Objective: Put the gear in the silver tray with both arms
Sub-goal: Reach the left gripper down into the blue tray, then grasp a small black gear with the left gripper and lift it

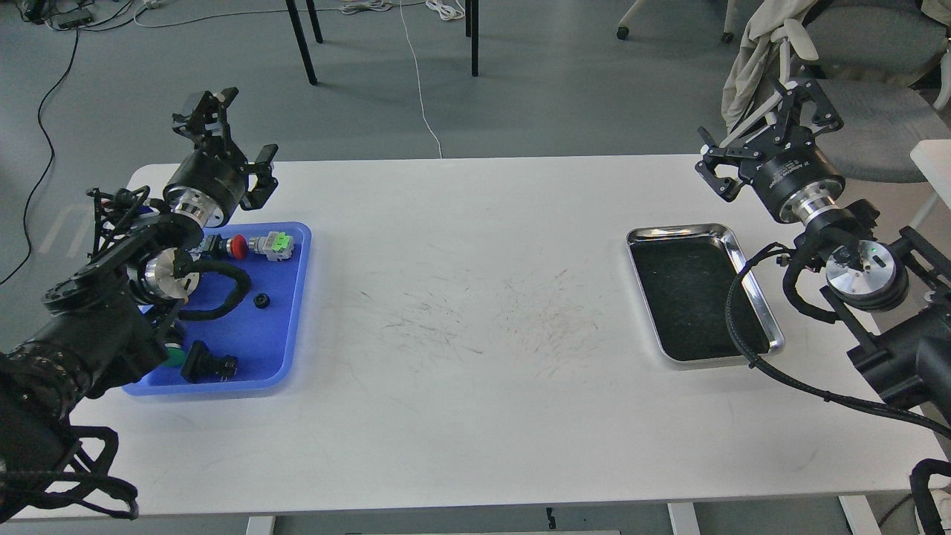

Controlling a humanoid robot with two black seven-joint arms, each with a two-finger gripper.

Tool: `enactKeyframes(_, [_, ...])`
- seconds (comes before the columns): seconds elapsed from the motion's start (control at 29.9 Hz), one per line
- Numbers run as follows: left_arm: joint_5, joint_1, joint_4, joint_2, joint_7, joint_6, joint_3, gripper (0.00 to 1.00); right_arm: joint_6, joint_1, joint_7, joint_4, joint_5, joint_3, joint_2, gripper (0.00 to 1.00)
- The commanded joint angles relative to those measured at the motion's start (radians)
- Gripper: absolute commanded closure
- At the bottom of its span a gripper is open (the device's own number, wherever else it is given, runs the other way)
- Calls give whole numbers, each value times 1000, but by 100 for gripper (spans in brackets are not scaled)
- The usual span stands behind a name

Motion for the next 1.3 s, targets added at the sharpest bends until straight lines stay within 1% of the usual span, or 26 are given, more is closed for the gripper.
enactKeyframes(0.0, [137, 3, -225, 194, 11, 65, 49, 2, -5, -14, 0, 59, 0, 2, -38, 1])
enactKeyframes(0.07, [165, 5, -349, 301, 23, 99, 116, 2, -7, -16, 0, 63, 0, 4, -42, 1])
enactKeyframes(0.2, [222, -5, -487, 474, 23, 123, 303, 2, -8, -20, 0, 67, 0, 2, -44, 1])
enactKeyframes(0.3, [352, -18, -575, 599, 37, 126, 322, 2, -7, -34, -2, 70, 3, 2, -44, 1])
enactKeyframes(0.33, [392, -18, -595, 622, 48, 126, 324, 2, -4, -37, -2, 73, 5, 10, -44, 1])
enactKeyframes(0.43, [591, -17, -641, 661, 117, 139, 328, 2, 7, -51, -3, 95, 6, 19, -44, 1])
enactKeyframes(0.47, [674, -15, -644, 662, 132, 140, 330, 2, 12, -53, -3, 96, 6, 19, -44, 1])
enactKeyframes(0.53, [812, -3, -644, 655, 143, 139, 334, 2, 16, -51, -5, 95, 6, 19, -44, 1])
enactKeyframes(0.63, [1008, 8, -647, 635, 147, 140, 368, 2, 15, -51, -5, 96, 6, 19, -55, 1])
enactKeyframes(0.77, [1229, 9, -647, 563, 152, 151, 402, 2, 16, -62, -5, 95, 6, 19, -65, 1])
enactKeyframes(0.8, [1274, 9, -646, 549, 164, 152, 405, 2, 16, -65, -5, 95, 6, 19, -67, 1])
enactKeyframes(0.87, [1344, 11, -644, 530, 219, 157, 417, 3, 15, -71, -5, 95, 6, 18, -67, 1])
enactKeyframes(0.9, [1371, 11, -644, 523, 239, 162, 423, 3, 15, -75, -4, 93, 5, 18, -67, 1])
enactKeyframes(1.04, [1430, 17, -644, 469, 290, 179, 474, 4, 16, -88, -4, 95, 5, 16, -65, 1])
enactKeyframes(1.14, [1441, 17, -632, 447, 353, 175, 483, 6, 25, -88, -4, 98, 6, 18, -65, 1])
enactKeyframes(1.2, [1437, 20, -626, 446, 362, 169, 483, 9, 36, -88, -5, 96, 6, 18, -65, 1])
enactKeyframes(1.27, [1426, 35, -612, 443, 368, 168, 483, 9, 38, -88, -5, 96, 6, 18, -65, 1])
